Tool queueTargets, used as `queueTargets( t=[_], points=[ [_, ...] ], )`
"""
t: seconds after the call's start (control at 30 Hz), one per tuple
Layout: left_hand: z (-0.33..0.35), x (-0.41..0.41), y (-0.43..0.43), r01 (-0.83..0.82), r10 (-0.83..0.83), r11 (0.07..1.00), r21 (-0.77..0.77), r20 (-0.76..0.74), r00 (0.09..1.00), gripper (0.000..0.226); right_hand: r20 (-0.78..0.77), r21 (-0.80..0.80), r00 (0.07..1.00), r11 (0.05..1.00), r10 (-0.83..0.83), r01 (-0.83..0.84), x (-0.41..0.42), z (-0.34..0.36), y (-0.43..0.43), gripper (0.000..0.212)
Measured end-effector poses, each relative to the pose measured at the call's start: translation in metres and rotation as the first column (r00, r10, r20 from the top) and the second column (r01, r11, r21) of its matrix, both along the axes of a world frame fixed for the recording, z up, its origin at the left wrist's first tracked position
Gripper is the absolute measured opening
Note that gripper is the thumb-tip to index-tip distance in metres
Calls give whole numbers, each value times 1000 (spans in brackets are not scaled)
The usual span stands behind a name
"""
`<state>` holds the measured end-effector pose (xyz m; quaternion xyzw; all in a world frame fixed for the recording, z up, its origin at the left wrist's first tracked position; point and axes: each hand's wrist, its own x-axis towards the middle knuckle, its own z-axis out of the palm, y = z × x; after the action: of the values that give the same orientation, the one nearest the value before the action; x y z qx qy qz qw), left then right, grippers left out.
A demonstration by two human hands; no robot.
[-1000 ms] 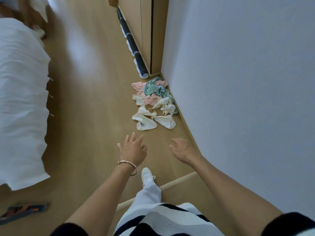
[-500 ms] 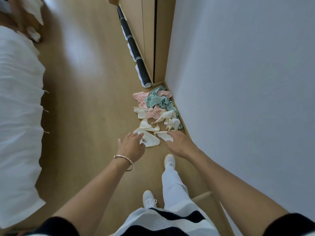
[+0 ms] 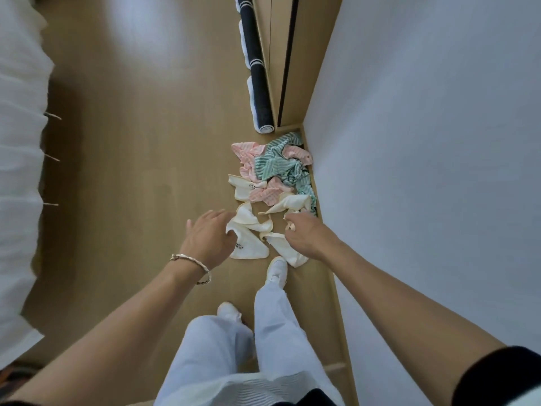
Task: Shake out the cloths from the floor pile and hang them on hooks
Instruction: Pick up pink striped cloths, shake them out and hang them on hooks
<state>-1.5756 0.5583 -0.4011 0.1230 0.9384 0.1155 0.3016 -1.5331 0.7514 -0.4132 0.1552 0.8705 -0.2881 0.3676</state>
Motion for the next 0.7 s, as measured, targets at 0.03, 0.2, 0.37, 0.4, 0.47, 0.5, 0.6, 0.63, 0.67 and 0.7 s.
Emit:
queueTargets(
  t=[0.03, 0.2, 0.37, 0.4, 0.47, 0.5, 0.6, 0.63, 0.67, 0.7],
  points=[
    [-9, -11, 7, 12, -12, 1000, -6, 1, 1000, 47, 9, 4, 1000, 1000, 23, -23, -13, -13, 7, 45],
    [-71, -57, 24, 91, -88, 994, -58, 50, 995, 51, 22, 4, 999, 1000, 29, -29, -71, -91, 30, 42],
    [-147, -93, 24, 100, -95, 993, -55, 93, 991, 52, 71, 1, 997, 999, 39, -39, -102, -169, 31, 45],
    [-165, -97, 23, 102, -96, 994, -50, 105, 990, 52, 82, 1, 996, 999, 35, -36, -106, -185, 31, 45],
    [-201, -102, 21, 116, -109, 992, -41, 136, 985, 53, 99, -6, 995, 1000, 31, -31, -114, -220, 29, 45],
    [-220, -103, 19, 127, -120, 991, -37, 151, 981, 53, 108, -9, 994, 1000, 28, -27, -118, -238, 28, 45],
    [-277, -109, 16, 138, -133, 990, -17, 168, 977, 53, 143, 0, 990, 1000, 8, -8, -128, -293, 24, 43],
    [-297, -112, 15, 137, -133, 990, -14, 169, 977, 53, 155, 1, 988, 1000, 4, -4, -131, -312, 22, 42],
    [-318, -113, 14, 139, -135, 990, -11, 171, 976, 53, 164, -1, 986, 1000, 1, -1, -132, -332, 19, 41],
    [-340, -115, 13, 143, -138, 990, -12, 178, 974, 53, 173, -2, 985, 1000, -4, 4, -133, -352, 16, 41]
  ],
)
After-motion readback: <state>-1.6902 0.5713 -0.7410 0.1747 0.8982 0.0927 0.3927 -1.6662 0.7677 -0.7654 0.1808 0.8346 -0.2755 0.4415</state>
